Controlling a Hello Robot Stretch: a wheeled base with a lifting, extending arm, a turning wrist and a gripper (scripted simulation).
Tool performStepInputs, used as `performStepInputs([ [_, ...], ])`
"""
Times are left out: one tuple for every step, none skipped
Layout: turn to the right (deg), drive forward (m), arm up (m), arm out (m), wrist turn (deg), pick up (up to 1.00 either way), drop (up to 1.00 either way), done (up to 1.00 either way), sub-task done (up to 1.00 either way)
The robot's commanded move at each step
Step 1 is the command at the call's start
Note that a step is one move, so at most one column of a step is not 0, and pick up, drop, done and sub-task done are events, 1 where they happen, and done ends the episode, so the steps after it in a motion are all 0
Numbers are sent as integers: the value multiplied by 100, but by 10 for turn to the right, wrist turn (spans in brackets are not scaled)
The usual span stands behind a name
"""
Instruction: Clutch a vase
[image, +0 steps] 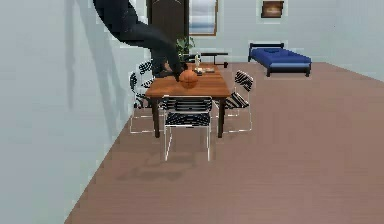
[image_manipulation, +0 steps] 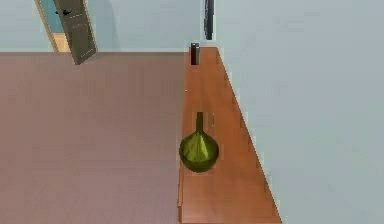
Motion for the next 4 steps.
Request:
performStepInputs([
  [0,0,50,0,0,0,0,0,0],
  [0,0,34,0,0,0,0,0,0],
  [0,0,0,30,0,0,0,0,0],
  [0,0,0,0,450,0,0,0,0],
])
